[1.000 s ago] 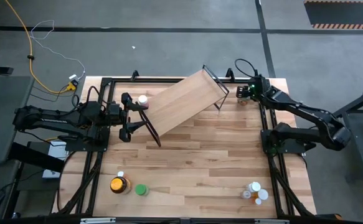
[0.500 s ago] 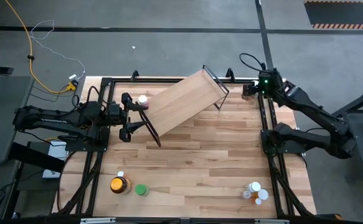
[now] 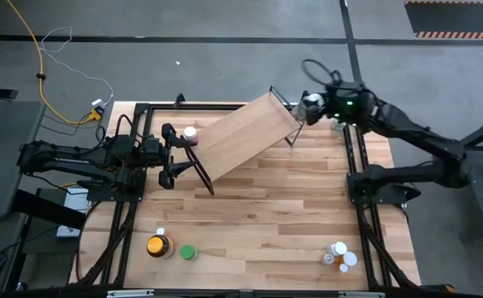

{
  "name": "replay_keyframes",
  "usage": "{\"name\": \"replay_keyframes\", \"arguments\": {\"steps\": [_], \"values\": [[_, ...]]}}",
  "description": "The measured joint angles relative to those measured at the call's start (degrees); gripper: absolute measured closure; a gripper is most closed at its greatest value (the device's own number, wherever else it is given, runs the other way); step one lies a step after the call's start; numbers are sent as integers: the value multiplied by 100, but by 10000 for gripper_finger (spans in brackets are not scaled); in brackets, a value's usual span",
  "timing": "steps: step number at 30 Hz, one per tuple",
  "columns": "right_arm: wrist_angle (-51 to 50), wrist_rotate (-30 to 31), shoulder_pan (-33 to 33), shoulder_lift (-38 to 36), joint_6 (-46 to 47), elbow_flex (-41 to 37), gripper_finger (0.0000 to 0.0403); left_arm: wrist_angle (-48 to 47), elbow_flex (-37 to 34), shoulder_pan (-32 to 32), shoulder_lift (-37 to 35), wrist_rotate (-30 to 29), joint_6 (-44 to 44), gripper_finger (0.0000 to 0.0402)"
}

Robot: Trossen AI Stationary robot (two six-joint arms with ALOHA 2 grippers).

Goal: Pick and place medicine bottles onto shelf by color
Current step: Put the green medicine bottle on the shelf

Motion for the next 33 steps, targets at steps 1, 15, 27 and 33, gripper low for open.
{"name": "replay_keyframes", "arguments": {"steps": [1, 15, 27, 33], "values": [[9, 10, 100, 191, -6, 94, 186, 0, 0, 0, 0, 1, -1, 141], [-158, 245, 408, 1916, -119, 797, 186, -48, 0, 0, 0, 1, 0, 141], [-261, 269, 322, 2125, 3, 815, 179, -48, 0, -1, 0, 0, -2, 141], [-280, 284, 291, 2127, -6, 811, 152, -48, 0, 0, 0, -1, -2, 141]]}}
